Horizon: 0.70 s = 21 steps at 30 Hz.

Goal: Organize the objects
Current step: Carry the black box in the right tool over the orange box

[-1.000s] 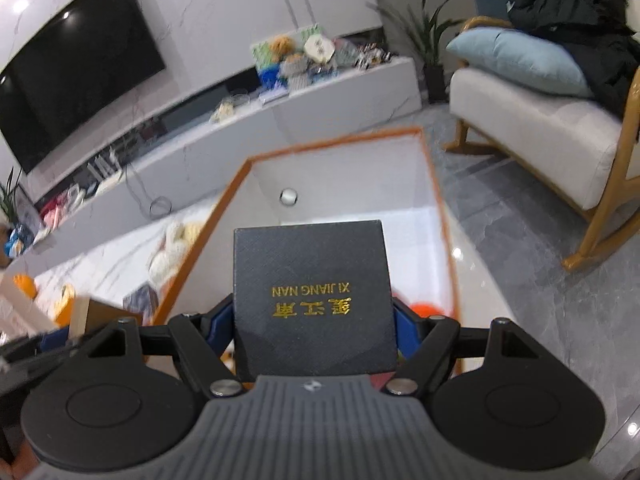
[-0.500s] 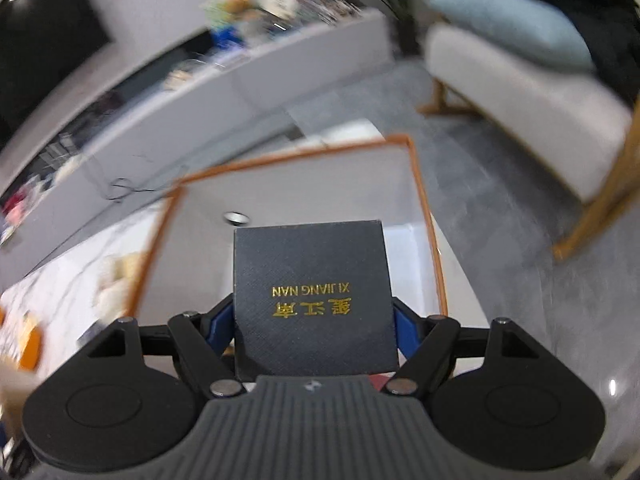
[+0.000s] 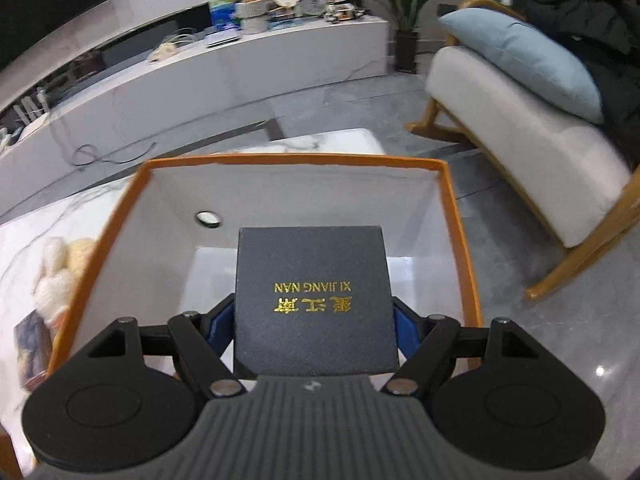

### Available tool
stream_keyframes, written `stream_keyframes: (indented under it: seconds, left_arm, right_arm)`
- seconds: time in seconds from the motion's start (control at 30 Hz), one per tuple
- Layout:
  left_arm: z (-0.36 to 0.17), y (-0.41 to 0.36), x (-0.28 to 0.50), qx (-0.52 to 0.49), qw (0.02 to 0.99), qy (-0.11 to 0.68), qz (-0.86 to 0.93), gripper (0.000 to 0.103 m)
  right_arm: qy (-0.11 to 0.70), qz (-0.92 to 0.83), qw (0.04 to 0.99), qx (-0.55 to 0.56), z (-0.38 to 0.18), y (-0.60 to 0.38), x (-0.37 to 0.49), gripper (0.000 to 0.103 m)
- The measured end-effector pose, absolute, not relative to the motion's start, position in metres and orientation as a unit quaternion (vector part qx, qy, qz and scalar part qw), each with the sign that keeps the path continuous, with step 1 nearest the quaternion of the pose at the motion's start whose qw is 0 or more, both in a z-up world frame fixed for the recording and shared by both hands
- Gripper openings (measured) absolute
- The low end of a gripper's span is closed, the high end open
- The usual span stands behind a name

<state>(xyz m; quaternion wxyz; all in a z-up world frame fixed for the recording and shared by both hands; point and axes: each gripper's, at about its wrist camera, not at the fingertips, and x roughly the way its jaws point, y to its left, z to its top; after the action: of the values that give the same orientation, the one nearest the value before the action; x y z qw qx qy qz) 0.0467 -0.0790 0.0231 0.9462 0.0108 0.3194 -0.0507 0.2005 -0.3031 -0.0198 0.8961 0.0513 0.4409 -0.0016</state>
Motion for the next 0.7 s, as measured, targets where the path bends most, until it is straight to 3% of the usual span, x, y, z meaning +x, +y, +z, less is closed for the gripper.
stream_keyframes:
  seconds: [0.23, 0.7]
  left_arm:
    - [0.021, -0.076, 0.048, 0.006, 0.944, 0.325, -0.051, 0.054]
    - [0.022, -0.074, 0.049, 0.005, 0.943, 0.329, -0.056, 0.054]
  right_arm:
    - [0.481, 0.034, 0.871, 0.097, -0.025, -0.307, 0.203, 0.078]
    - [0.506, -0.051, 0.86, -0.033, -0.05, -0.269, 0.209, 0.079]
